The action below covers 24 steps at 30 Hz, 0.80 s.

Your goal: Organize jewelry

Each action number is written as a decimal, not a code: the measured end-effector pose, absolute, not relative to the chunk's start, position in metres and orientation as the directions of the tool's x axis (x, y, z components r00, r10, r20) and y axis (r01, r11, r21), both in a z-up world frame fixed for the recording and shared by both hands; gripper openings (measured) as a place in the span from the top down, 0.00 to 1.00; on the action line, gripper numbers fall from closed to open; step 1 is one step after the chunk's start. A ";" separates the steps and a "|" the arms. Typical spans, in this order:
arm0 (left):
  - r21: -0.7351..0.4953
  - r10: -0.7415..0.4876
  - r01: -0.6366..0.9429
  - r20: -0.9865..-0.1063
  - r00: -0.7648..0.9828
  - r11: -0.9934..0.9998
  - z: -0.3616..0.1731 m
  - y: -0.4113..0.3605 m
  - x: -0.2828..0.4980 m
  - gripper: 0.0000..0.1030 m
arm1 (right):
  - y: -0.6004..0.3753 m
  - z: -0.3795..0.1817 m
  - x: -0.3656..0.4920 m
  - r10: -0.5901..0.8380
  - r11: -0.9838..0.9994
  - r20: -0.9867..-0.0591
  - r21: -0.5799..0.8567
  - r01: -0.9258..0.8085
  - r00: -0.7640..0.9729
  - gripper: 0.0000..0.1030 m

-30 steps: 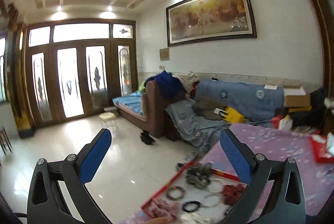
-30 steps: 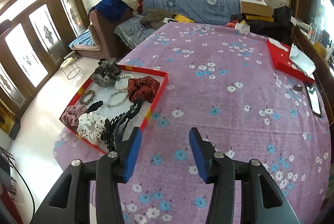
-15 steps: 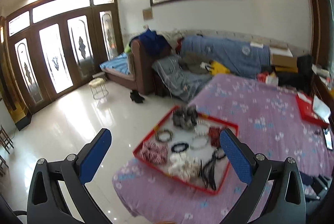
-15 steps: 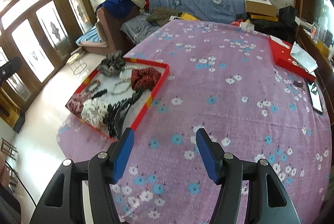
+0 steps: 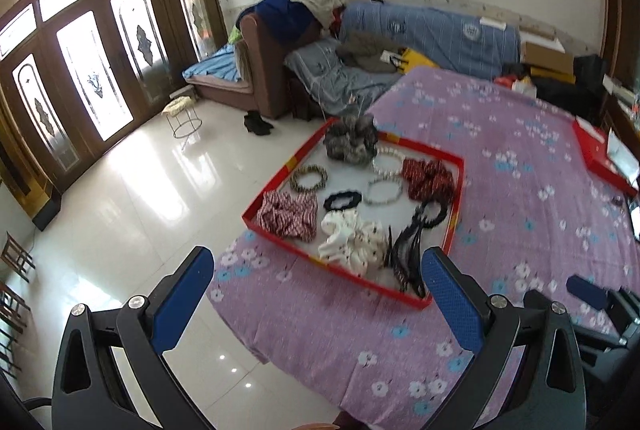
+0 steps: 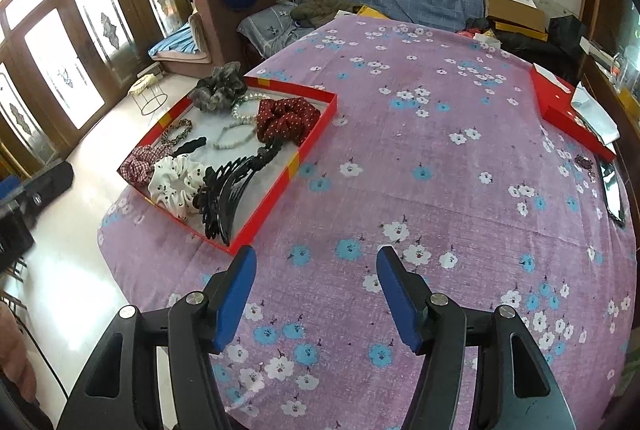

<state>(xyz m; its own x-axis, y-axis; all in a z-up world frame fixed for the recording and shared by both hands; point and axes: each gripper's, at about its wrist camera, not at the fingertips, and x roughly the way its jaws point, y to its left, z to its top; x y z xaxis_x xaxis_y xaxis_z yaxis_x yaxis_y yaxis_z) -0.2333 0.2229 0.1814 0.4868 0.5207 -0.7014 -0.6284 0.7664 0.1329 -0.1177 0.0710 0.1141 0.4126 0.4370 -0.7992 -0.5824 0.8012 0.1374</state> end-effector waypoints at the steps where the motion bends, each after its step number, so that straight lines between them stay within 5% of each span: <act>1: 0.137 0.517 -0.626 -0.709 0.479 0.768 0.179 0.224 -0.233 0.00 | 0.073 0.113 -0.117 0.436 0.800 -0.801 0.137 -0.584 0.410 0.34; 24: 0.136 0.423 -0.576 -0.814 0.399 0.806 0.142 0.260 -0.201 0.00 | 0.109 0.101 -0.101 0.399 0.821 -0.825 0.128 -0.556 0.399 0.31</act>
<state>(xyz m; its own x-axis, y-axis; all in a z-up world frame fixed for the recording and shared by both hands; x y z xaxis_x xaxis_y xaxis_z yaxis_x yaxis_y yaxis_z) -0.2007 0.2605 0.1421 0.3993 0.4226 -0.8136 -0.5758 0.8062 0.1361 -0.1015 0.1092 0.1009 0.3993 0.3995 -0.8252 -0.5561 0.8211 0.1284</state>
